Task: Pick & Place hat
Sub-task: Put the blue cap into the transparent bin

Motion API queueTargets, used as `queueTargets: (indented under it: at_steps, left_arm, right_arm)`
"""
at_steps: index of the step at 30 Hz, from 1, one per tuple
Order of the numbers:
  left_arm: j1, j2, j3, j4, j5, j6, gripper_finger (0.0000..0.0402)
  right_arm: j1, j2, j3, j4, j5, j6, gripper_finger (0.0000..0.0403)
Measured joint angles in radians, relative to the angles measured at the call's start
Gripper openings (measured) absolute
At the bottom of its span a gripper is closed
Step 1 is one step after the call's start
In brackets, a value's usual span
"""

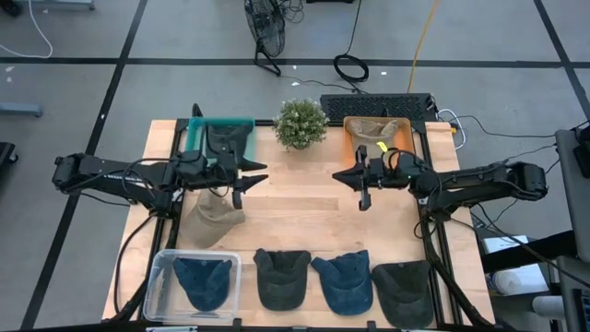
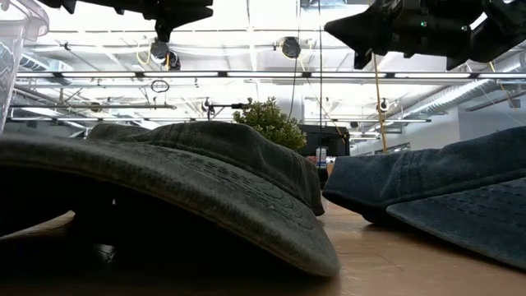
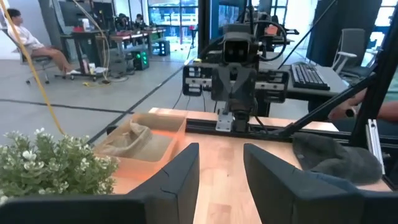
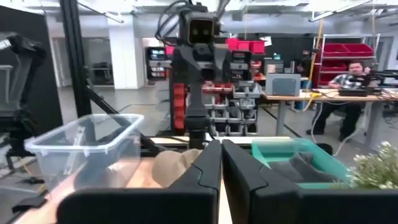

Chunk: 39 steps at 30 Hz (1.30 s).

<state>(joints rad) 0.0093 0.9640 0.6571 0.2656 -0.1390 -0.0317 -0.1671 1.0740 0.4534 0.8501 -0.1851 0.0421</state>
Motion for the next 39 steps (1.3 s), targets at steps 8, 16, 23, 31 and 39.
queueTargets:
  at_steps: [8,16,23,31,39]
  left_arm:
    - [-0.028,0.001,0.000,0.032,-0.002,-0.038,0.0136]
    - [-0.081,0.060,0.001,0.085,-0.014,-0.109,0.0136]
    - [-0.153,0.173,0.001,0.255,-0.078,-0.139,0.0136]
    - [-0.209,0.196,0.001,0.310,-0.101,-0.120,0.0136]
    - [-0.230,0.196,0.001,0.298,-0.151,-0.073,0.0136]
  right_arm:
    - [0.096,0.000,0.000,-0.118,0.085,0.018,0.0006]
    - [0.205,0.000,0.000,-0.243,0.188,0.006,0.0006]
    - [0.258,0.000,0.000,-0.256,0.186,0.015,0.0006]
    - [0.287,0.000,0.000,-0.272,0.191,0.021,0.0027]
    - [0.285,0.000,0.000,-0.267,0.244,0.015,0.0059]
